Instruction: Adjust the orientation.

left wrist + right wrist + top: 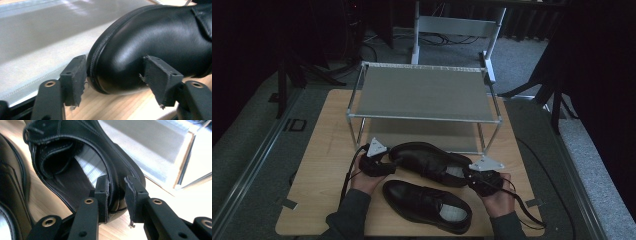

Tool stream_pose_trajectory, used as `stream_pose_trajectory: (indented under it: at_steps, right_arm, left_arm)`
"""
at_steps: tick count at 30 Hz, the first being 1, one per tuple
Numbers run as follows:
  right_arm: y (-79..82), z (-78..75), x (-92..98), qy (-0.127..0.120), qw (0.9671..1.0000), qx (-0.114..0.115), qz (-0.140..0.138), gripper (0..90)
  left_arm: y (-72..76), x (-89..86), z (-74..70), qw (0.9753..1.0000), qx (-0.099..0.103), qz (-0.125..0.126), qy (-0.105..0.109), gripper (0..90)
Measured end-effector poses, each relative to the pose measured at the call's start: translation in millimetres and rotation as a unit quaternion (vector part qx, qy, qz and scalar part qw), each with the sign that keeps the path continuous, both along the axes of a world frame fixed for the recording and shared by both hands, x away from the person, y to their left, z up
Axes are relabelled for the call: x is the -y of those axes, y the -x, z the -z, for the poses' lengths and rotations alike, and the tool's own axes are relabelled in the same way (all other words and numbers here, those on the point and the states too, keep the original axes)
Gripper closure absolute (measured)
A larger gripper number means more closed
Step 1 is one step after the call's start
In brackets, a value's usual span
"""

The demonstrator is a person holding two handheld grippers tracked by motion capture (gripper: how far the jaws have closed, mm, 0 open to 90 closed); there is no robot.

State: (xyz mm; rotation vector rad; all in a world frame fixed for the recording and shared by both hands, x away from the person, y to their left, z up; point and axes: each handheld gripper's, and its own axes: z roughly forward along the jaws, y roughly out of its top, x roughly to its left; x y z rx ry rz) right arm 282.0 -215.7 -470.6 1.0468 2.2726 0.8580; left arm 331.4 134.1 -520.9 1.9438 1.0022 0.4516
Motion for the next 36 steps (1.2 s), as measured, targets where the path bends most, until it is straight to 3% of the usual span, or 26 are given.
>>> stream_pose_trajectory:
  at_steps: [4,6,9,12,15,19,22,26,31,36]
  right_arm:
    - [-12.3,-1.8,5.3,-0.024,0.9997,-0.003,-0.005,71.0]
    - [-16.0,-2.6,5.2,-0.024,0.9997,-0.004,-0.006,71.4]
    - [-18.8,-3.3,5.1,-0.022,0.9997,-0.005,-0.008,71.3]
    - [-24.6,-2.8,5.5,-0.024,0.9996,-0.008,-0.009,67.5]
    - [-30.7,1.4,2.2,-0.006,1.0,-0.006,0.0,64.8]
    - [-38.7,0.1,0.9,-0.002,1.0,-0.009,0.004,67.3]
    - [-42.7,-2.7,-1.9,0.017,0.9998,-0.011,0.005,73.7]
    - [-41.4,-5.6,-6.4,0.05,0.9987,-0.005,0.014,79.8]
    - [-32.7,-8.9,8.5,0.024,0.9986,-0.038,0.027,81.2]
    - [-19.6,-12.1,22.3,0.017,0.9986,-0.039,0.033,81.1]
  left_arm:
    - [4.6,-2.3,-1.8,0.9999,0.01,-0.012,0.007,44.2]
    - [11.3,-6.3,-6.2,0.9994,0.023,-0.015,0.019,48.4]
    - [15.4,-7.8,-11.1,0.9992,0.033,-0.012,0.02,52.8]
    - [14.9,-7.7,-13.5,0.9994,0.031,-0.016,0.009,58.7]
    - [12.4,-8.0,-11.8,0.9994,0.027,-0.023,0.0,65.1]
    - [11.6,-8.9,-6.7,0.9995,0.016,-0.027,-0.002,70.6]
    - [13.2,-8.1,-6.1,0.9996,0.014,-0.023,-0.005,72.1]
    - [16.1,-8.7,-9.1,0.9997,0.017,-0.019,-0.005,72.0]
    - [21.4,-9.3,-13.1,0.9997,0.02,-0.014,-0.002,72.0]
    - [28.0,-7.0,-16.5,0.9998,0.018,-0.004,-0.004,71.6]
